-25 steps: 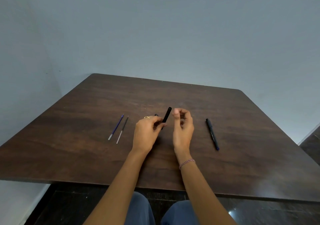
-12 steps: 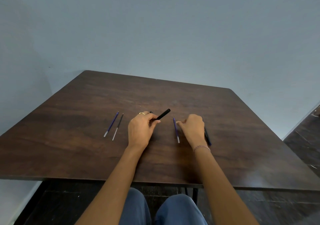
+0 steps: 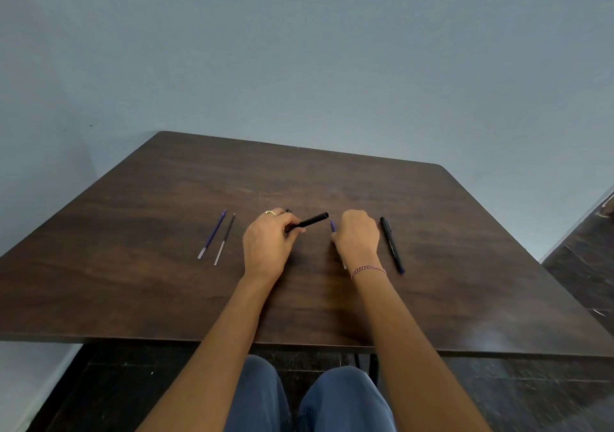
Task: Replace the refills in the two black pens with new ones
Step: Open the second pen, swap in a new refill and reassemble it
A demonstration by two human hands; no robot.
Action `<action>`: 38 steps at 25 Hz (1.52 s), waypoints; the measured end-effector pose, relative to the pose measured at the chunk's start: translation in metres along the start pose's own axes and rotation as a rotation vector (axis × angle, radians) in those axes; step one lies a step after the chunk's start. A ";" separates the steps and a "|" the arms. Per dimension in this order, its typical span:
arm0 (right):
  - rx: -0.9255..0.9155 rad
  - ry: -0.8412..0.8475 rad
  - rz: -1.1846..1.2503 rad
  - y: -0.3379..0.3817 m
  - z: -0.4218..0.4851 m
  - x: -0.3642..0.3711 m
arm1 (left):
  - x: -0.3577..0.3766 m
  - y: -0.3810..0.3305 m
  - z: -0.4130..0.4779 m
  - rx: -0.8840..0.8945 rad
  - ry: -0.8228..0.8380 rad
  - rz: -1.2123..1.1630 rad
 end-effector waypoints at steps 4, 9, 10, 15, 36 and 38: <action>0.071 -0.030 0.302 -0.032 0.001 0.002 | 0.000 0.002 -0.001 -0.016 -0.008 -0.008; 0.203 -0.166 1.065 -0.058 -0.014 0.020 | 0.000 0.004 -0.002 -0.058 0.003 -0.032; 0.199 -0.217 1.149 -0.058 -0.015 0.018 | -0.001 0.004 -0.002 -0.058 0.007 -0.032; 0.089 -0.335 1.476 -0.060 -0.019 0.003 | 0.000 0.000 -0.003 -0.001 0.008 -0.046; -0.036 -0.463 1.692 -0.060 -0.024 -0.012 | 0.000 -0.002 -0.003 -0.003 0.020 0.006; -0.061 -0.441 1.662 -0.058 -0.024 -0.011 | 0.000 -0.003 -0.002 0.010 0.018 0.004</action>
Point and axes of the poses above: each hand's wrist, its own z-axis towards the middle knuckle, its own x-axis out of the palm, y = z × x, the point moved 7 cm from there along z, towards the middle knuckle, and after that the axes turned 3 degrees about z, right-handed, at the moved point
